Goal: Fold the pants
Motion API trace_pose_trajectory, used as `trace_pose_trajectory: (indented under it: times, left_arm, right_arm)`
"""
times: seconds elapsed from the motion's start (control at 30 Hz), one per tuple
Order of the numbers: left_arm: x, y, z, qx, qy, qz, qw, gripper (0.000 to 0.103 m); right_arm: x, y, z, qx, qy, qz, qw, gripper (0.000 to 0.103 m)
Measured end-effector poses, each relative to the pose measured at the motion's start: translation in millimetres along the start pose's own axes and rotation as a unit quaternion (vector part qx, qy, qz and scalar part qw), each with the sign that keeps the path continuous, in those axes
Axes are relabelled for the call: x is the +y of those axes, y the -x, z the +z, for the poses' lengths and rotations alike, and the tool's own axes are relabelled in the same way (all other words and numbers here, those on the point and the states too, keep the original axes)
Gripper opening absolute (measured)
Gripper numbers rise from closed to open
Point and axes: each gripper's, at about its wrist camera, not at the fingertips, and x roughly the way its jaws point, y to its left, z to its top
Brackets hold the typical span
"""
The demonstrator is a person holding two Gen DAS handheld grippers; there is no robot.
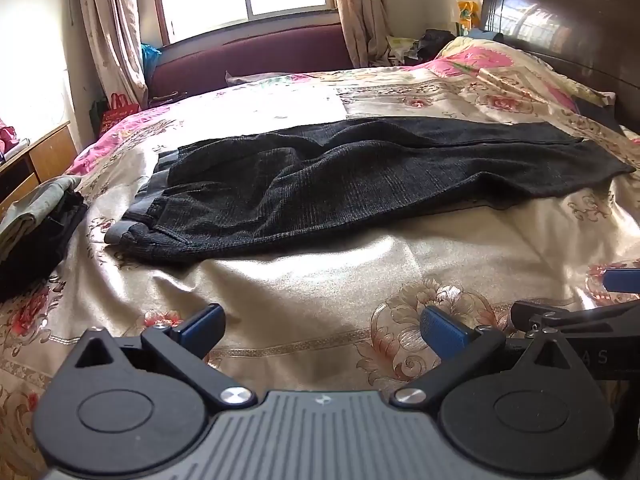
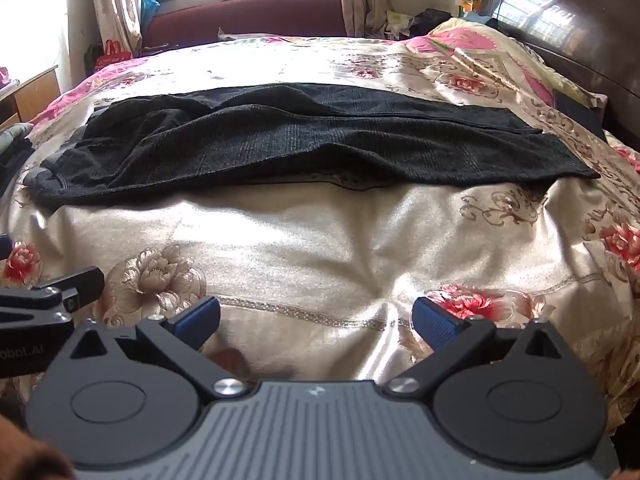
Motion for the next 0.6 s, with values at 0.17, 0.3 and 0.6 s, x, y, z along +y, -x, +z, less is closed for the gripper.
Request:
trace_pose_trajectory:
  times: [0.17, 0.3, 0.6]
  left_arm:
    - [0.3, 2.2, 0.2, -0.007, -0.003, 0.000, 1.0000, 0.103]
    - [1.4, 2.2, -0.3, -0.008, -0.002, 0.005, 1.0000, 0.103]
    - [3.7, -0.9, -2.6, -0.006, -0.007, 0.014, 0.9999, 0.103]
  right_arm:
    - [1.7, 1.8, 0.3, -0.003, 0.005, -0.002, 1.000, 0.102]
    - [2.3, 4.0, 1.0, -0.010, 0.005, -0.001, 1.000, 0.102]
    - [1.0, 5.7, 1.9, -0.015, -0.001, 0.005, 1.000, 0.102]
